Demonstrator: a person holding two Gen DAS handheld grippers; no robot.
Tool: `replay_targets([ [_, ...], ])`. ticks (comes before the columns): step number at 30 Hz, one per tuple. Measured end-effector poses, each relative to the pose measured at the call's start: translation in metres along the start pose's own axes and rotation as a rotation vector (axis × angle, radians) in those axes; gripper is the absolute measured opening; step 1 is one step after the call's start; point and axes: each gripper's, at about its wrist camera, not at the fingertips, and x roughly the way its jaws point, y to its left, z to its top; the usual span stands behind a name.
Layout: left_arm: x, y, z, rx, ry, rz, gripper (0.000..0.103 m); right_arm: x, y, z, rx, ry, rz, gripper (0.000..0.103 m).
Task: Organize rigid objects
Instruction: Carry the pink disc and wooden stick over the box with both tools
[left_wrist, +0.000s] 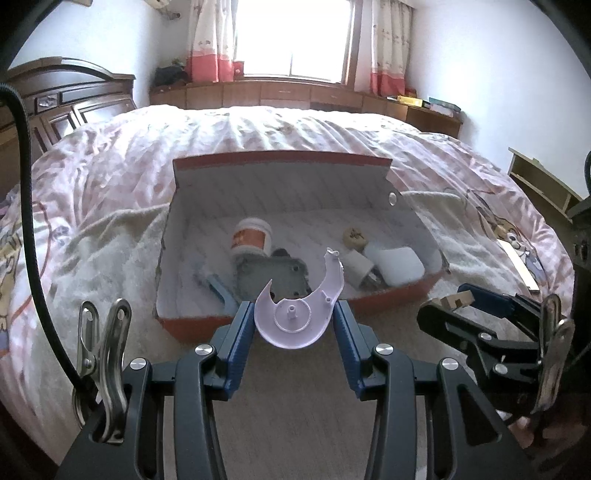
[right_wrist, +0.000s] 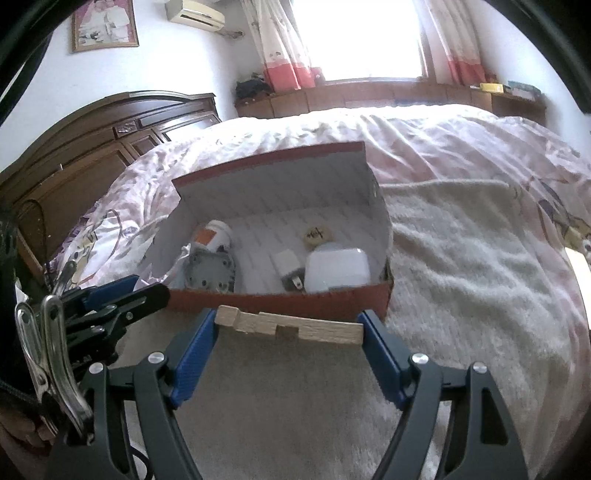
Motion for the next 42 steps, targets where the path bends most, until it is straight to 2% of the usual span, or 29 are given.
replay_targets([
  [15,0.043,0.011,0.027,-0.044,0.023,0.094,0.044,0.032,-0.005,0.031,-0.025,-0.012,-0.043,0.081],
  [31,0.068,0.019,0.032,-0.066,0.058,0.122,0.044,0.058,-0.005,0.04,-0.045,0.021,-0.058,0.081],
  [35,0.072,0.023,0.031,-0.084,0.074,0.123,0.045,0.062,-0.004,0.038,-0.053,0.028,-0.061,0.086],
  [40,0.074,0.022,0.029,-0.078,0.071,0.153,0.059,0.061,-0.004,0.038,-0.043,0.023,-0.061,0.088],
  [42,0.073,0.022,0.028,-0.074,0.066,0.158,0.061,0.061,-0.004,0.038,-0.042,0.022,-0.06,0.088],
])
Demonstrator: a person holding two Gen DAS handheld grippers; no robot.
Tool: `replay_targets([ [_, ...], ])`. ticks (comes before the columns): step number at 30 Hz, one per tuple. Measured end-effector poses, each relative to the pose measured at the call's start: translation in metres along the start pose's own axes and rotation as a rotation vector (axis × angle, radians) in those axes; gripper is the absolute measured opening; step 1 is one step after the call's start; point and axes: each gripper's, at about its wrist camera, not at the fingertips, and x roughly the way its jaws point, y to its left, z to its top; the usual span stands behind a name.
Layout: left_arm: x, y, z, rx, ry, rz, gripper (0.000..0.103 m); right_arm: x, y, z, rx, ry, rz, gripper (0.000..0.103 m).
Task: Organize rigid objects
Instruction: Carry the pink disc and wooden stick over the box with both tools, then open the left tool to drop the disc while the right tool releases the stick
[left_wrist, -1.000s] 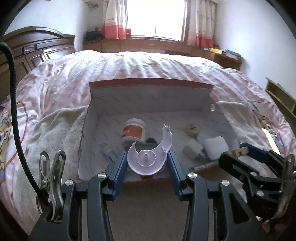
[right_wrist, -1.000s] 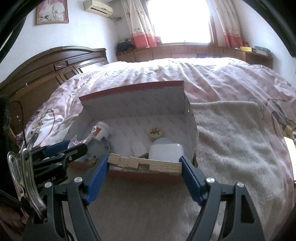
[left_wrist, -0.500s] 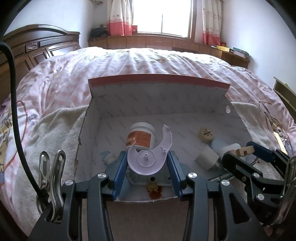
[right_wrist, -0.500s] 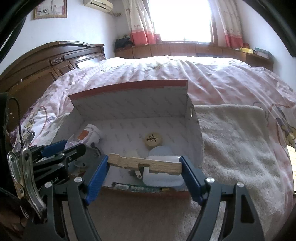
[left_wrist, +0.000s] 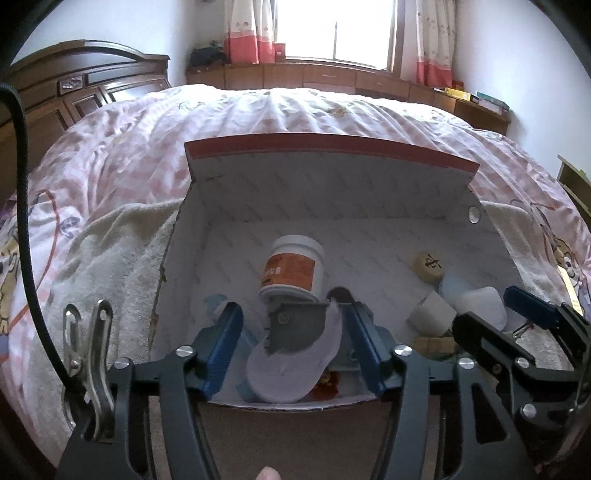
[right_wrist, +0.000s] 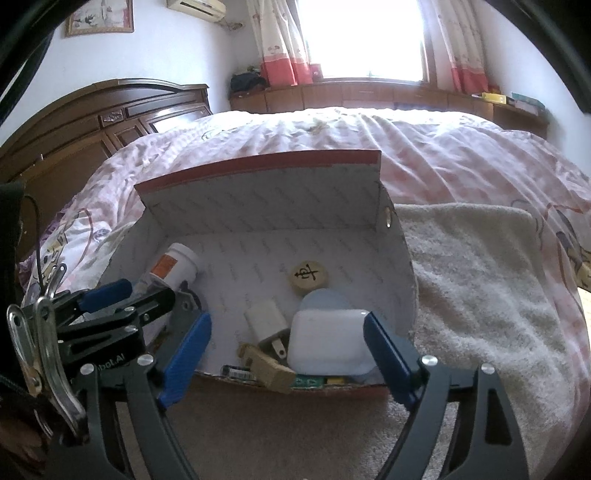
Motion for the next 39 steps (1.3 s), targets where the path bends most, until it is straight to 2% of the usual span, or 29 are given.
replay_targets([
  [11,-0.004,-0.001,-0.004,0.009,0.01,0.005,0.061,-0.006,0.0,-0.003,0.019,-0.006,0.009,0.088],
  [25,-0.038,0.007,-0.017,-0.024,-0.012,-0.002,0.061,-0.034,0.005,-0.01,0.053,-0.047,0.033,0.088],
  [39,-0.058,0.002,-0.044,-0.009,-0.002,-0.005,0.061,-0.046,0.004,-0.037,0.094,-0.003,0.043,0.088],
])
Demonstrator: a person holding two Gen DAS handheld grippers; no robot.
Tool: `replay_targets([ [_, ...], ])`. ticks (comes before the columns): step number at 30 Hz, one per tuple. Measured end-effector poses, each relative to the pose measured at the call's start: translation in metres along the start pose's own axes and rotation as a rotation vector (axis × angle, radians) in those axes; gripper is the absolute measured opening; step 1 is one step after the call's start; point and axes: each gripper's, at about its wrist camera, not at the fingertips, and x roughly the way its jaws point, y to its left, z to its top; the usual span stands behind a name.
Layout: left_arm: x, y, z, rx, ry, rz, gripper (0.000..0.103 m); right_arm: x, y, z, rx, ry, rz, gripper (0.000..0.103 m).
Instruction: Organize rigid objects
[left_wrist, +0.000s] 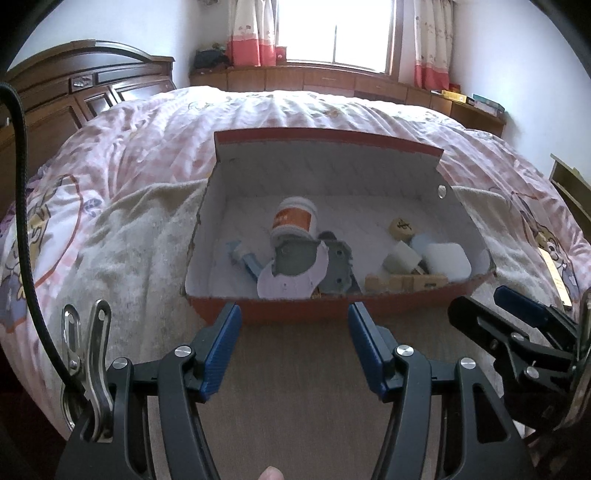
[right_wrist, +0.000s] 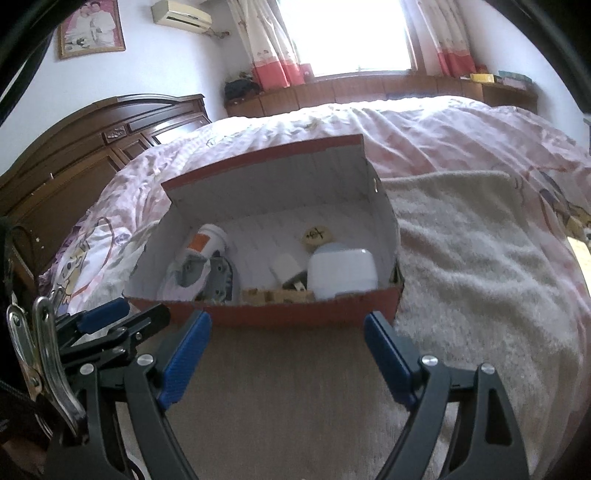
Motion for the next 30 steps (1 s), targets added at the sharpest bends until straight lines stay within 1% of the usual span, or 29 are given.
replay_targets([
  [12,0.006,0.001,-0.024,-0.004,0.055,0.007,0.061,0.004,-0.002,-0.026,0.005,0.064,-0.016,0.088],
  [30,0.027,-0.006,-0.04,0.003,0.124,0.006,0.061,0.024,-0.008,-0.047,0.024,0.133,-0.062,0.088],
])
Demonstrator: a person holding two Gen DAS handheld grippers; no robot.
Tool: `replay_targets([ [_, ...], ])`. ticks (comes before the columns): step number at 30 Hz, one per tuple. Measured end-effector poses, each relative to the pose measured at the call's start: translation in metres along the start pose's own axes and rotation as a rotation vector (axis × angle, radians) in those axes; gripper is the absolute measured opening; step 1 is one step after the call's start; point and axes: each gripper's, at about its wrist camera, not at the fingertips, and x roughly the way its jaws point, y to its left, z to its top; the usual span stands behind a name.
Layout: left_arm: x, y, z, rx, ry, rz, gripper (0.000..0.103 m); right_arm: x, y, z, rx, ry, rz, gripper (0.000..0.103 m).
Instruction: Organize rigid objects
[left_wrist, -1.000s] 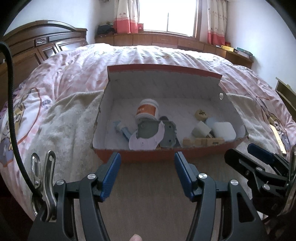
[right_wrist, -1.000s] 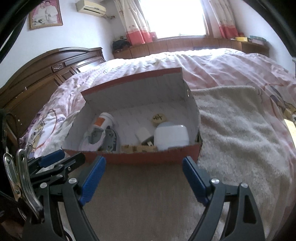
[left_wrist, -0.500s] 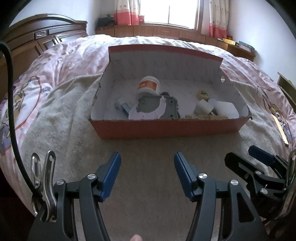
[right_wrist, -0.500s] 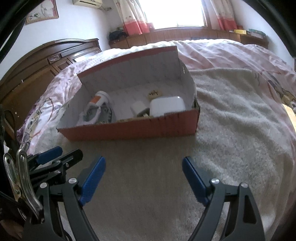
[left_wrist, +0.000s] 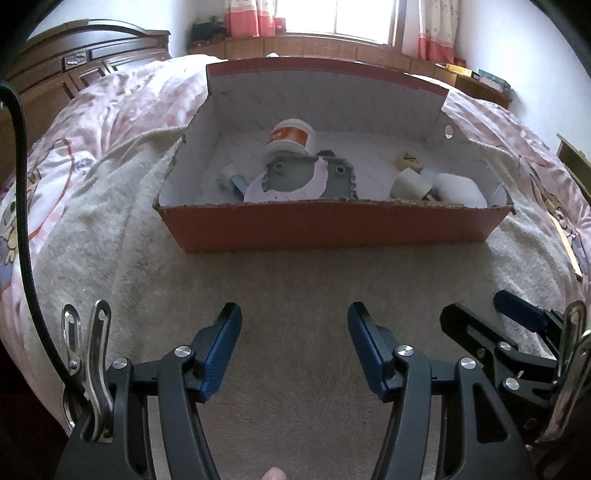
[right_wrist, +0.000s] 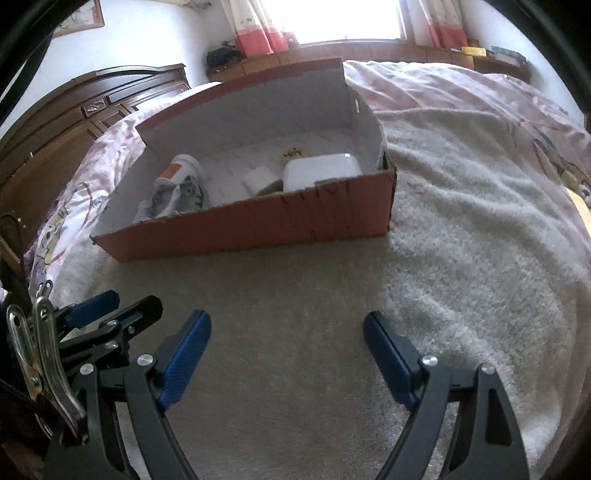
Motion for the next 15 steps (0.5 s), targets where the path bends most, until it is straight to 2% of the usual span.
replay_targets([
  [15,0.0073,0.0013,-0.0033,-0.014,0.018,0.012,0.061,0.0027,0.0049,-0.0037,-0.028,-0.014,-0.03,0.088],
])
